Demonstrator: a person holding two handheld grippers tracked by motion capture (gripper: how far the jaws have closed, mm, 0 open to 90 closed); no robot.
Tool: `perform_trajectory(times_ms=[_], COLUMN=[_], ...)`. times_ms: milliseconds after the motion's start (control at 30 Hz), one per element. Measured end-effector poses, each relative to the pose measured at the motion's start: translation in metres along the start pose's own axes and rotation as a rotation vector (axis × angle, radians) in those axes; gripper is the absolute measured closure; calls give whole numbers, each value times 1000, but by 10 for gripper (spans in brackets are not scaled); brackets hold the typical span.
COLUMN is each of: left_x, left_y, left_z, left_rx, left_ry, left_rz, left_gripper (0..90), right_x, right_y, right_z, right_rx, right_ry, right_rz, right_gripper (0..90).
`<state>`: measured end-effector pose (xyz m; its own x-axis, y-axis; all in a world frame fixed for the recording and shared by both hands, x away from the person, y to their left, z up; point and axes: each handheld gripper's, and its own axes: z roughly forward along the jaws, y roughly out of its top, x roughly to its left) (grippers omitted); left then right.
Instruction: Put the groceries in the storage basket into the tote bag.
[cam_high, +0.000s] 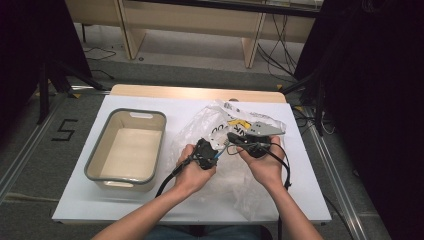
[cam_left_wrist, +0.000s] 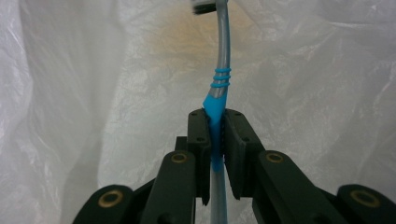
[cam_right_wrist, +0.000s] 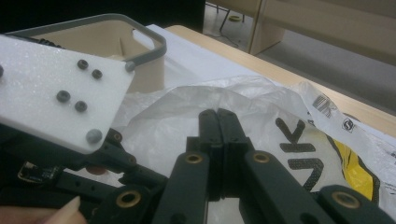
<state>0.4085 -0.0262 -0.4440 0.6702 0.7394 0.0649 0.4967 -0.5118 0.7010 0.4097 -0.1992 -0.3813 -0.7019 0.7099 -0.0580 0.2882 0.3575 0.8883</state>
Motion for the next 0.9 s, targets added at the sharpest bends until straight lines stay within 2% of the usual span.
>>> perform_trajectory(times_ms=[200, 333, 433, 533, 600, 767, 900], left_x=[-2, -5, -9, -11, -9, 0, 14], left_y=[1, 0, -1, -3, -5, -14, -24], left_z=[8, 4, -11, -32, -49, -80, -90], left_rx=[-45, -73, -93, -123, -147, -204, -219], left_ry=[16, 17, -3, -55, -73, -83, -56], left_rz=[20, 48, 59, 41, 34, -2, -36], left_gripper=[791, 698, 630, 593, 582, 569, 574], right_x=[0, -1, -3, -3, -3, 3, 11], right_y=[0, -1, -2, -3, -4, -12, -30], right_z=[0, -1, -2, -3, -5, -8, -7], right_rx=[1, 1, 4, 11, 19, 62, 138], right_ry=[1, -1, -3, -1, 2, 29, 76], right_rz=[1, 3, 6, 6, 6, -13, -25], right_gripper=[900, 900, 900, 900, 900, 900, 900])
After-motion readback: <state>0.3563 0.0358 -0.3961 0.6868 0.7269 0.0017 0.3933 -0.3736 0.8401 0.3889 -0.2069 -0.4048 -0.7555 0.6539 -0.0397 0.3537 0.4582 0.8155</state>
